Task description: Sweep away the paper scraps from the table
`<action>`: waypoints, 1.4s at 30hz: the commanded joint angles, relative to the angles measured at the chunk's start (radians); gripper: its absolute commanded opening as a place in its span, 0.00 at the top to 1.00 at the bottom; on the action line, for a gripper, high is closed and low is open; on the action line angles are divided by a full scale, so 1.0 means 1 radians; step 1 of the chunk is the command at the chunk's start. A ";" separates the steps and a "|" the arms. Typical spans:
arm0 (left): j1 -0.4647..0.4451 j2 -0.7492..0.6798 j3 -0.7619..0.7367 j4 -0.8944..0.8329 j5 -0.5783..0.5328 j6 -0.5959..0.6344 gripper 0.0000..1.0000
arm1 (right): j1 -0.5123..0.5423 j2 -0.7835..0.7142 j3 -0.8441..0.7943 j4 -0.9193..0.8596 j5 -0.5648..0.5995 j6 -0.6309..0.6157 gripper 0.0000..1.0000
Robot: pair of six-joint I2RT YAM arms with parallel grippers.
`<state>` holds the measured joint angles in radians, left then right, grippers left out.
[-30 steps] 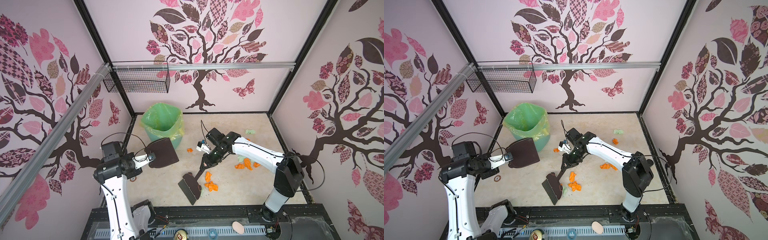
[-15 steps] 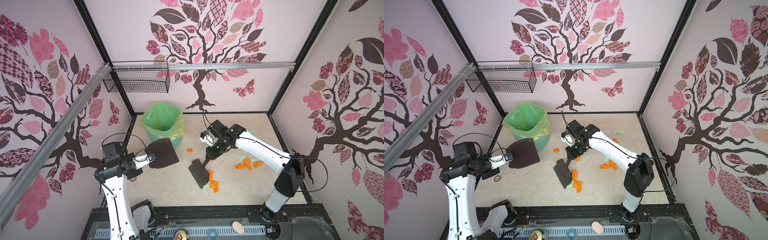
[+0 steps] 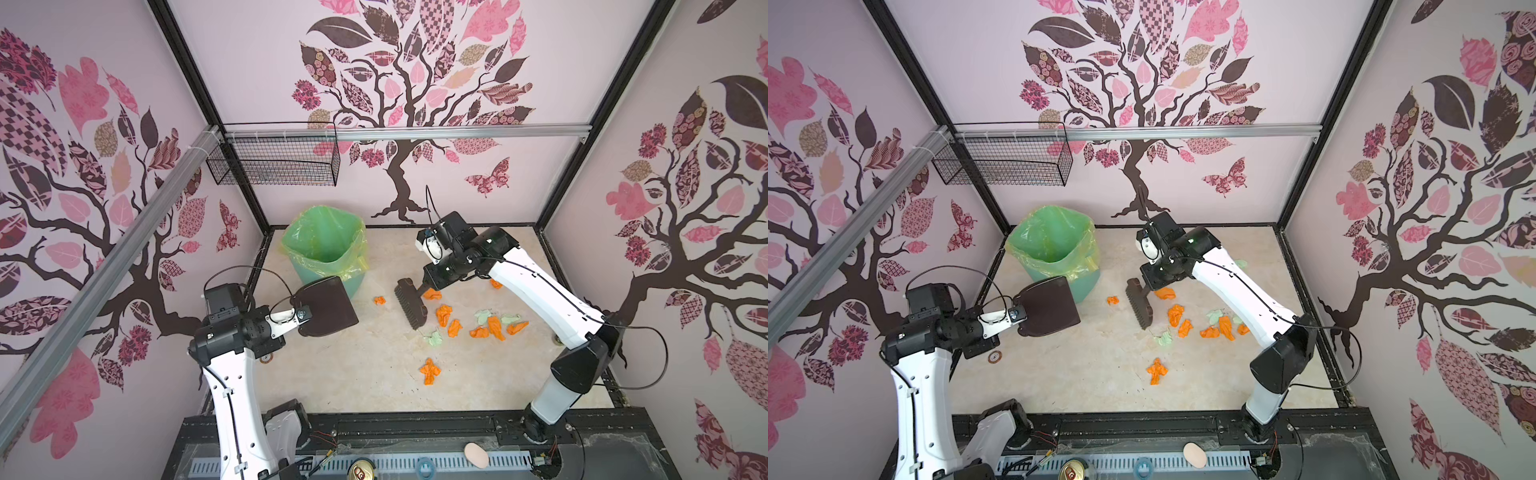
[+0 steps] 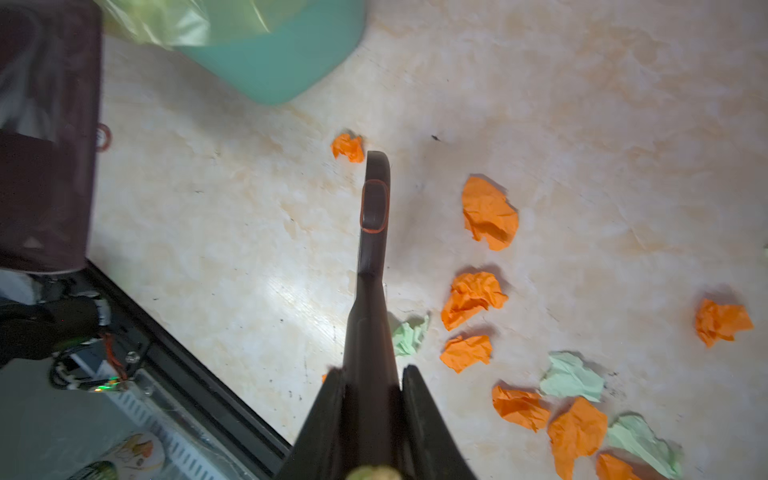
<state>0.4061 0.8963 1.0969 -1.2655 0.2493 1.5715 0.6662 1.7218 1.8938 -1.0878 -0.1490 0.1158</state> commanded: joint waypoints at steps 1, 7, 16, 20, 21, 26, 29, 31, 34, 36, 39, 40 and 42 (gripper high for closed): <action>0.007 -0.013 -0.018 0.002 0.031 -0.005 1.00 | -0.002 0.087 0.054 0.121 -0.093 0.153 1.00; 0.008 -0.033 -0.018 -0.004 0.024 0.009 1.00 | -0.044 0.123 -0.130 0.482 -0.061 0.510 1.00; 0.008 -0.043 -0.032 -0.015 0.027 0.018 1.00 | -0.083 0.101 -0.428 0.886 -0.138 0.835 1.00; 0.008 -0.045 -0.026 -0.016 0.039 0.021 1.00 | -0.096 0.048 -0.488 0.818 -0.117 0.777 1.00; 0.008 -0.044 -0.022 -0.017 0.043 0.021 1.00 | -0.101 0.024 -0.518 0.802 -0.115 0.760 1.00; 0.008 -0.040 -0.017 -0.015 0.057 0.024 1.00 | -0.138 -0.092 -0.643 0.701 -0.099 0.670 1.00; 0.007 -0.034 -0.018 -0.014 0.072 0.024 1.00 | -0.151 -0.168 -0.691 0.615 -0.056 0.609 1.00; 0.007 -0.036 -0.016 -0.020 0.088 0.028 1.00 | -0.160 -0.228 -0.716 0.565 -0.028 0.581 1.00; 0.005 -0.039 -0.015 -0.037 0.110 0.044 1.00 | -0.178 -0.310 -0.738 0.489 -0.024 0.551 1.00; -0.005 -0.038 -0.010 -0.049 0.112 0.048 1.00 | -0.183 -0.354 -0.744 0.441 -0.027 0.538 1.00; -0.038 -0.036 -0.001 -0.055 0.091 0.040 1.00 | -0.183 -0.415 -0.758 0.369 -0.029 0.524 1.00; -0.051 -0.038 0.002 -0.055 0.083 0.038 1.00 | -0.184 -0.435 -0.755 0.341 -0.022 0.517 1.00; -0.088 -0.043 0.010 -0.048 0.061 0.025 1.00 | -0.185 -0.466 -0.720 0.287 -0.001 0.497 1.00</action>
<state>0.3500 0.8631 1.0832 -1.3048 0.3115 1.6047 0.4835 1.3190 1.1416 -0.6781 -0.1822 0.6613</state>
